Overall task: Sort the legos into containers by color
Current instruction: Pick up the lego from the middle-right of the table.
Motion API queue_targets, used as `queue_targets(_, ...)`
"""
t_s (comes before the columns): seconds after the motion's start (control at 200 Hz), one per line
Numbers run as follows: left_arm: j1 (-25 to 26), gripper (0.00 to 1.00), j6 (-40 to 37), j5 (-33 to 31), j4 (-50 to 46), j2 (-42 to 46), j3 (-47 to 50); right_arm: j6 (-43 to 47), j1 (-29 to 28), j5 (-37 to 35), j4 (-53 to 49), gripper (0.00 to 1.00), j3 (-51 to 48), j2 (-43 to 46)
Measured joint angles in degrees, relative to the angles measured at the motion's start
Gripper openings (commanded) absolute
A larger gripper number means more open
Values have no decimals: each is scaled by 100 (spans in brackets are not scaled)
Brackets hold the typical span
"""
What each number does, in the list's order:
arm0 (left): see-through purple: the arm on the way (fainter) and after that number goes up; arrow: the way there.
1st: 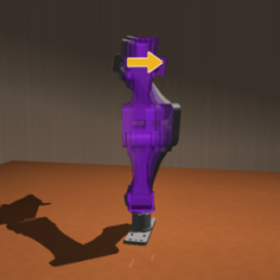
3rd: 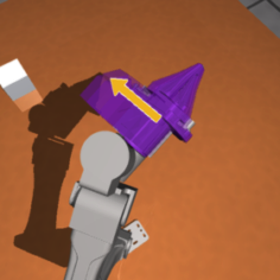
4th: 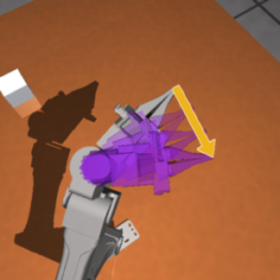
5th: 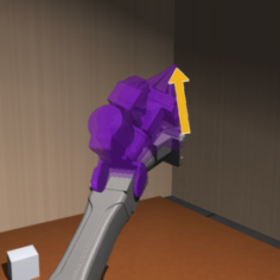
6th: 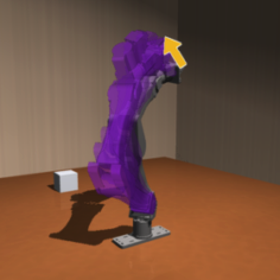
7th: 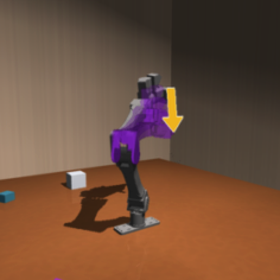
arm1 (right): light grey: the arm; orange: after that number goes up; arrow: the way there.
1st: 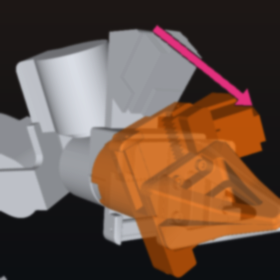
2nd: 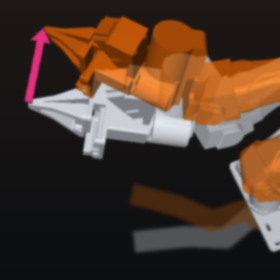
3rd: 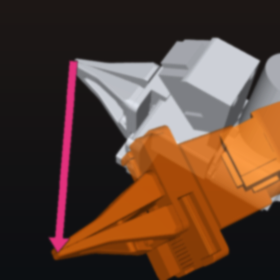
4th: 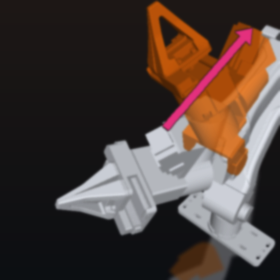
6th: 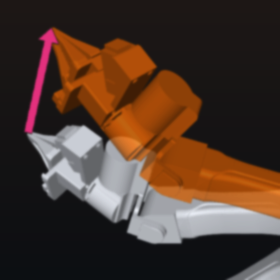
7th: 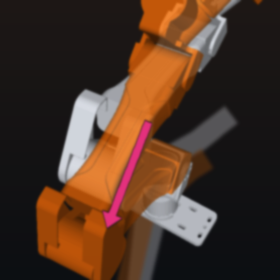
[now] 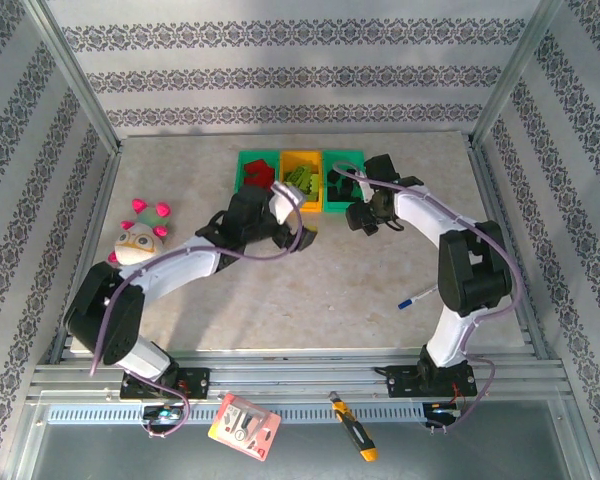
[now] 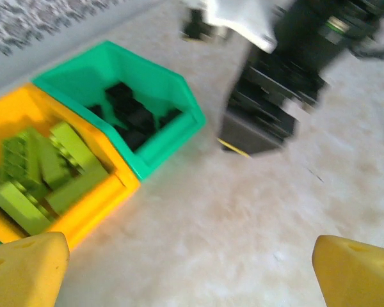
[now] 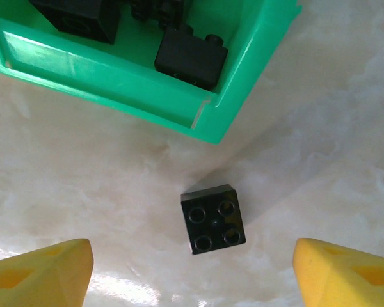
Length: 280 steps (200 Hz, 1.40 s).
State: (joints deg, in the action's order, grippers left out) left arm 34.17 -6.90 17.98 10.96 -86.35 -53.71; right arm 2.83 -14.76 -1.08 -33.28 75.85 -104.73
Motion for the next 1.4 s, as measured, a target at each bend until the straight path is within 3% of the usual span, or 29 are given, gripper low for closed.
queue_targets(0.205,223,98,271,-61,28,782,859,529,44,-42,-286,68,444,-625)
queue_targets(0.41,260,98,382,-227,28,962,1097,621,46,-39,-341,61,597,-1040)
queue_targets(0.759,260,99,343,-343,28,957,1106,597,79,-59,-343,26,684,-1231)
queue_targets(0.974,260,99,326,-343,59,951,1106,476,79,-59,-339,25,511,-1021)
queue_targets(1.234,260,99,326,-345,291,905,1108,26,72,107,-326,25,-76,170)
queue_targets(1.399,260,99,391,-341,647,826,1161,-411,35,243,278,24,-26,540)
